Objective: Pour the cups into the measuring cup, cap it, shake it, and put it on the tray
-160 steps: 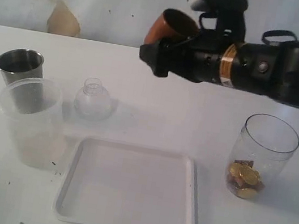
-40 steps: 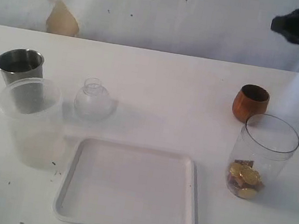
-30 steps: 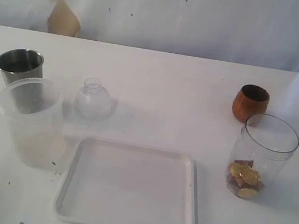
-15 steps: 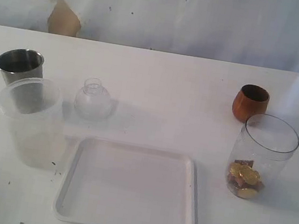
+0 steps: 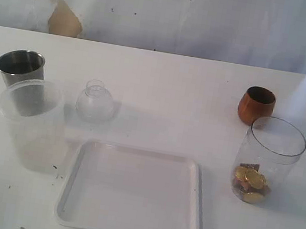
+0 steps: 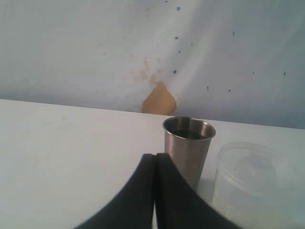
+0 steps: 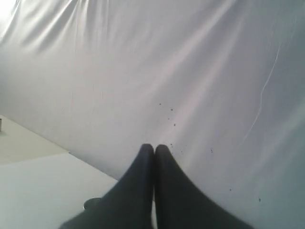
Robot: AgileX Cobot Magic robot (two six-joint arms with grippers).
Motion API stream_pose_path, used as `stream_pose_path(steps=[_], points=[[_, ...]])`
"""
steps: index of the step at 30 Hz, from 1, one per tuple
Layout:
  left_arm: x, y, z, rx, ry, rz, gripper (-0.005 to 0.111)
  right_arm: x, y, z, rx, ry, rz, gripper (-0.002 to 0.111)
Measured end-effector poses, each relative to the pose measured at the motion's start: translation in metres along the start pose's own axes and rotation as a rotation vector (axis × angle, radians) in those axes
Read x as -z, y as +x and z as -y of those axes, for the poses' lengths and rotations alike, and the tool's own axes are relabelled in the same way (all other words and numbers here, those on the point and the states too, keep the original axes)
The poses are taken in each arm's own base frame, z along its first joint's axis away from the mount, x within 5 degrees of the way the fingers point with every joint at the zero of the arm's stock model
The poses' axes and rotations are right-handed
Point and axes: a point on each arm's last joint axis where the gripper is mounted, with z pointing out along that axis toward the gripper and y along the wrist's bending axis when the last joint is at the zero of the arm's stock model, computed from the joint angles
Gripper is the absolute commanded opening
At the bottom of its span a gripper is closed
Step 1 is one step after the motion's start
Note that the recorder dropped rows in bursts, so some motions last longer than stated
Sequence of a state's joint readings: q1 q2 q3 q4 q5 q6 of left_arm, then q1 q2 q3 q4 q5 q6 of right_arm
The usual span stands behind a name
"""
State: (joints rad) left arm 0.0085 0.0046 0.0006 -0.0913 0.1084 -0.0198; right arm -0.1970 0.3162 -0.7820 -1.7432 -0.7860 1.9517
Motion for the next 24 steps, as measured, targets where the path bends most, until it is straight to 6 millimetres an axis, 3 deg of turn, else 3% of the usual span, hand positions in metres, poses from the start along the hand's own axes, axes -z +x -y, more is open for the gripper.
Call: stream_pose_path(steps=[6,11,15,18,24], points=[[0.000,0.000,0.000,0.000,0.000,0.000,0.000,0.007,-0.010,0.003,-0.170,0.020,0.108,0.000],[0.000,0.000,0.000,0.000,0.000,0.000,0.000,0.014,-0.027,0.016,-0.500,0.048,0.341,0.000],[0.000,0.000,0.000,0.000,0.000,0.000,0.000,0.020,-0.025,0.029,-0.690,0.099,0.495,0.000],[0.000,0.000,0.000,0.000,0.000,0.000,0.000,0.024,-0.014,0.035,-0.640,0.142,0.595,0.000],[0.000,0.000,0.000,0.000,0.000,0.000,0.000,0.040,0.009,0.037,-0.270,0.279,0.726,0.000]])
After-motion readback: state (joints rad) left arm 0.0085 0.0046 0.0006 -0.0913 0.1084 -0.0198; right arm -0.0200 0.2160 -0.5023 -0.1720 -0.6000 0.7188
